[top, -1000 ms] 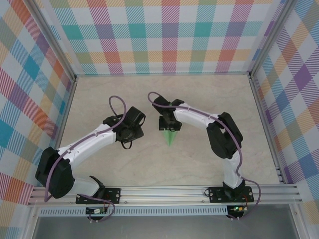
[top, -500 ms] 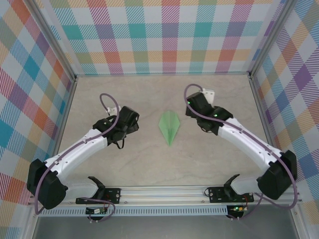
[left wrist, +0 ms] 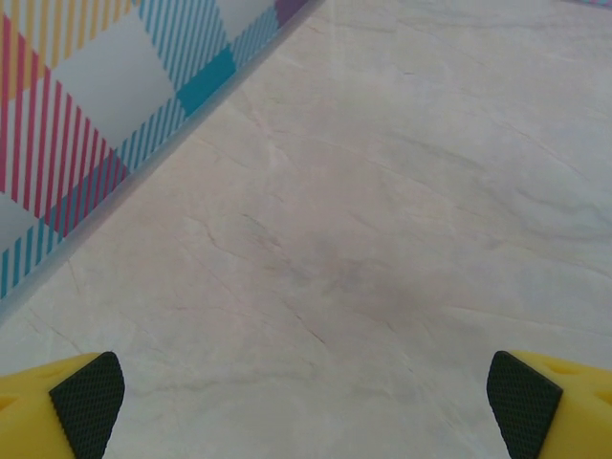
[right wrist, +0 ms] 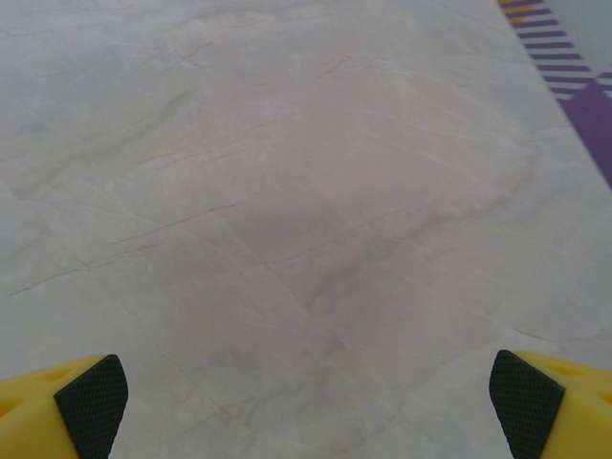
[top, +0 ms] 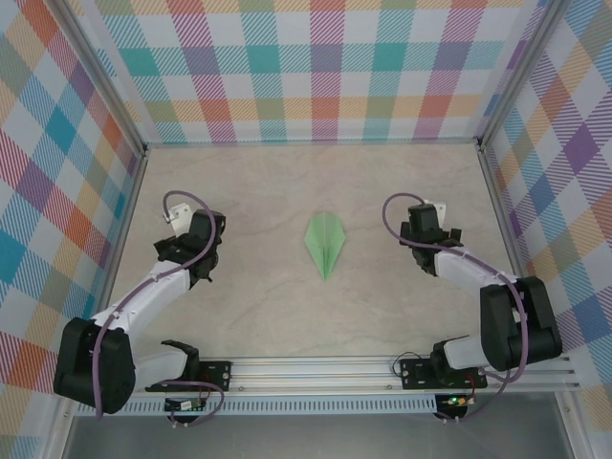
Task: Fold a paper plane with a square sheet of paper (pick it up from the middle)
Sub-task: Reset both arms
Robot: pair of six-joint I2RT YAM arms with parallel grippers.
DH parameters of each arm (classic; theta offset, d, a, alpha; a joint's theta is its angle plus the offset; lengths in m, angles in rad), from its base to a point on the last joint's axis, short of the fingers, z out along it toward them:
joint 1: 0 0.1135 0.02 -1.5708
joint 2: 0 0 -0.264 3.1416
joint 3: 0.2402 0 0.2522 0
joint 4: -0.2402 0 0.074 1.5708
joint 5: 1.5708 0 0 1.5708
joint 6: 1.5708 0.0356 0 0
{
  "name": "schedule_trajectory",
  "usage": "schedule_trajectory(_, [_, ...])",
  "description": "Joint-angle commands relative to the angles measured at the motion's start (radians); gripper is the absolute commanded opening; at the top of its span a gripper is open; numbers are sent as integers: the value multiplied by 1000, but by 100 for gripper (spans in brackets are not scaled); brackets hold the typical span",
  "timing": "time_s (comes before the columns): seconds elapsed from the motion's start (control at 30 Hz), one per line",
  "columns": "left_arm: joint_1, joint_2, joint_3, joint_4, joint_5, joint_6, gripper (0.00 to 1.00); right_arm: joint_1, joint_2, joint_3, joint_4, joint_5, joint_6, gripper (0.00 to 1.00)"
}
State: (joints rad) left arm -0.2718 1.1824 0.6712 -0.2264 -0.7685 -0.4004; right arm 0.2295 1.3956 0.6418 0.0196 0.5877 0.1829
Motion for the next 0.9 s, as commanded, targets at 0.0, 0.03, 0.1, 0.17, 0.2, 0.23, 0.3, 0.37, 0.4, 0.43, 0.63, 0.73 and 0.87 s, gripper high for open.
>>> schedule_trajectory(0.0, [55, 15, -57, 235, 39, 123, 100, -16, 47, -51, 337, -158, -128, 100])
schedule_trajectory(0.03, [65, 32, -76, 290, 54, 145, 100, -21, 66, -68, 401, -189, -161, 100])
schedule_trajectory(0.1, [71, 76, -115, 421, 86, 186, 100, -28, 84, -72, 442, -227, -214, 98])
schedule_trajectory(0.17, [71, 127, -145, 550, 131, 229, 100, -38, 79, -119, 551, -302, -272, 99])
schedule_trajectory(0.2, [71, 156, -159, 622, 152, 258, 100, -58, 78, -155, 603, -345, -273, 100])
schedule_trajectory(0.23, [71, 184, -169, 675, 165, 283, 100, -86, 78, -171, 653, -377, -254, 99])
schedule_trajectory(0.3, [74, 242, -167, 748, 193, 345, 100, -151, 66, -215, 715, -505, -220, 100])
schedule_trajectory(0.37, [77, 279, -174, 813, 217, 385, 100, -170, 65, -246, 765, -571, -224, 100])
schedule_trajectory(0.4, [81, 285, -191, 873, 243, 403, 100, -173, 64, -248, 769, -583, -225, 100])
schedule_trajectory(0.43, [92, 288, -195, 872, 290, 406, 100, -178, 69, -242, 760, -592, -225, 100])
schedule_trajectory(0.63, [136, 386, -298, 1123, 442, 414, 100, -201, 129, -241, 806, -585, -194, 100])
schedule_trajectory(0.73, [162, 389, -275, 1090, 456, 389, 100, -202, 129, -232, 795, -567, -183, 100])
schedule_trajectory(0.87, [175, 377, -269, 1056, 474, 378, 100, -202, 129, -237, 801, -501, -157, 100])
